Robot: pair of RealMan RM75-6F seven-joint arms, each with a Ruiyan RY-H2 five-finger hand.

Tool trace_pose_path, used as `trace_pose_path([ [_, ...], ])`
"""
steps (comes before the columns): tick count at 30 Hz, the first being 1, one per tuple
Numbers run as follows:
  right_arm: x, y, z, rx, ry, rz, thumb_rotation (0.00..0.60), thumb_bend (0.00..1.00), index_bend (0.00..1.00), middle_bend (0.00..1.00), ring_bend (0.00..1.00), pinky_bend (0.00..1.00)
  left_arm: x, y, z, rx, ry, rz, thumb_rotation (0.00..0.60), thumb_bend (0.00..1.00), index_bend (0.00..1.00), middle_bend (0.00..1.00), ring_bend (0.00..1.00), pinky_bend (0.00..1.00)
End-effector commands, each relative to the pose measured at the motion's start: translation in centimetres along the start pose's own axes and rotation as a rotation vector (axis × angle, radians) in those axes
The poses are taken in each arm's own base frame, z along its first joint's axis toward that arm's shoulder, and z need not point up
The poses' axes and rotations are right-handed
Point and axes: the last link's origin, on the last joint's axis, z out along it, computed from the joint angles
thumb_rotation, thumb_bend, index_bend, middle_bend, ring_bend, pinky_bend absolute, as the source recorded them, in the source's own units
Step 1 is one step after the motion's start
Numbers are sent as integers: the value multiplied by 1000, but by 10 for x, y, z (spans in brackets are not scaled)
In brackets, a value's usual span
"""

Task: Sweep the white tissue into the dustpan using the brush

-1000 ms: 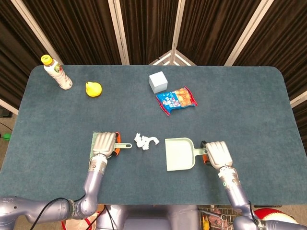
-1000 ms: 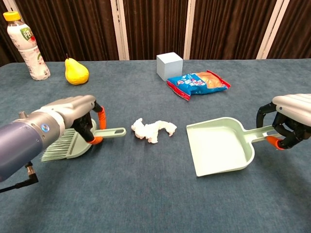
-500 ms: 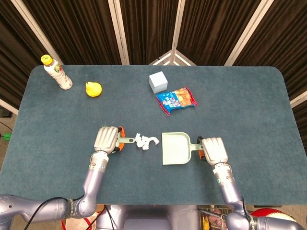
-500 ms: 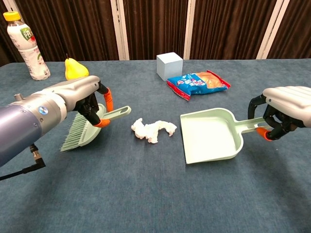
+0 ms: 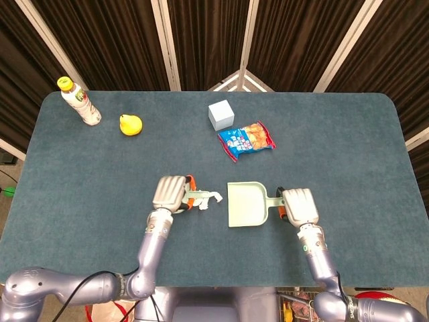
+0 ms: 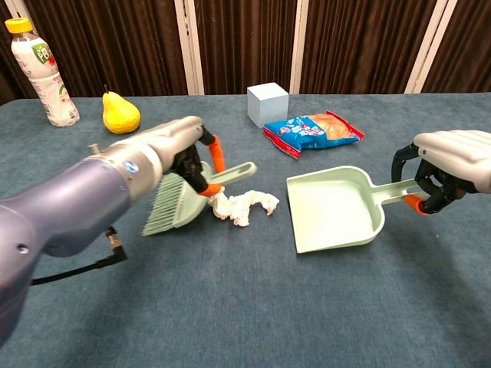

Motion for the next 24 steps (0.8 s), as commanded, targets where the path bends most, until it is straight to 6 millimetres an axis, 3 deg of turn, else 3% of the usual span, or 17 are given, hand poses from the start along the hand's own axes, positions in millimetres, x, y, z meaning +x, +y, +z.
trace_pose_path([
  [1,1,1,-1,-1,-1,0,600,589,700,848,870,870,-5,14,2,-22,-5,-29,600,584,792,1000,1000,1000],
  [14,11,-4,-6,10,12,3,600,591,700,848,870,871,-14,68,7,-85,15,-215,600,583,791,1000,1000,1000],
  [24,12,-2,-9,13,6,4,600,591,700,848,870,871,-2,106,11,-159,40,-405,600,580,791,1000,1000,1000],
])
